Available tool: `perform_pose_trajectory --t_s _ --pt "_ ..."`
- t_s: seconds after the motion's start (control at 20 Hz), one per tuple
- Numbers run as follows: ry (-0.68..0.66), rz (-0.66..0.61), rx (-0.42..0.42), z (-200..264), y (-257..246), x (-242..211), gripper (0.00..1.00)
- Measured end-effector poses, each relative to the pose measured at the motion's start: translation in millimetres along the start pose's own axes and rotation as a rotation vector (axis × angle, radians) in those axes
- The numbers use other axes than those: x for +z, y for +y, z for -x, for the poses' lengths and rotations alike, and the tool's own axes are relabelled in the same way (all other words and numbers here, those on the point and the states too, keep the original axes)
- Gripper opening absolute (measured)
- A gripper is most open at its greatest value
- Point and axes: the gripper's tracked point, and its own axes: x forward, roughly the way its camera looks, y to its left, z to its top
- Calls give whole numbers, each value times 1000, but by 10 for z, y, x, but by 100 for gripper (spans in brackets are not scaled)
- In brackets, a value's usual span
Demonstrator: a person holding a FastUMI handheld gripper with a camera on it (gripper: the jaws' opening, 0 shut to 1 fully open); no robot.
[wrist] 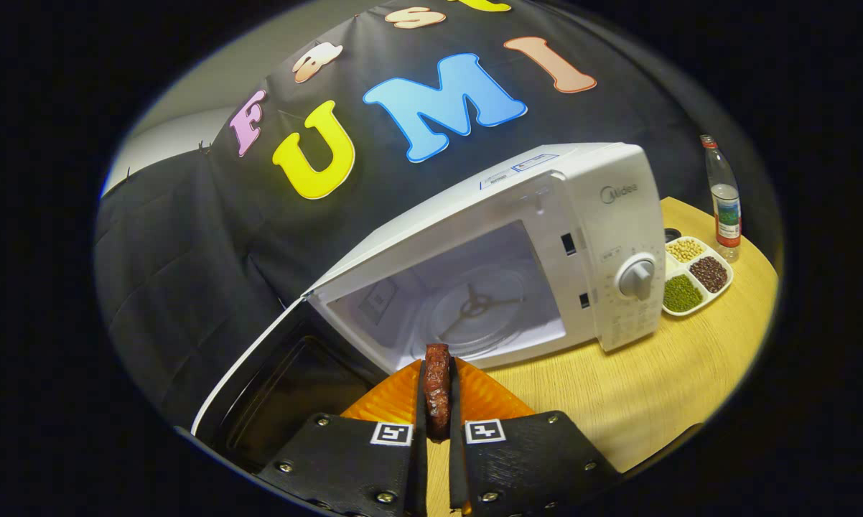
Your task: Open the microwave, put the food inside, and close the microwave door.
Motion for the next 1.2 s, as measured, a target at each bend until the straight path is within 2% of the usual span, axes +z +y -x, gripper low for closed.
perform_pose_trajectory --t_s 0.2,0.45,0.8,0.85,0.95,1.0,1.1,1.2 --pt "-70 39 1 -422 14 126 12" --pt "-95 48 -1 -928 8 148 12" --pt "-66 116 -55 -1310 -120 -5 14" --pt "-64 146 -94 -1304 -184 -15 14" --pt "-70 213 -157 -1340 -294 5 24" --pt "-84 253 -191 -1358 -336 42 34" --pt "-126 371 -273 -1354 -470 161 67" --pt "-143 444 -290 -1290 -459 237 100"
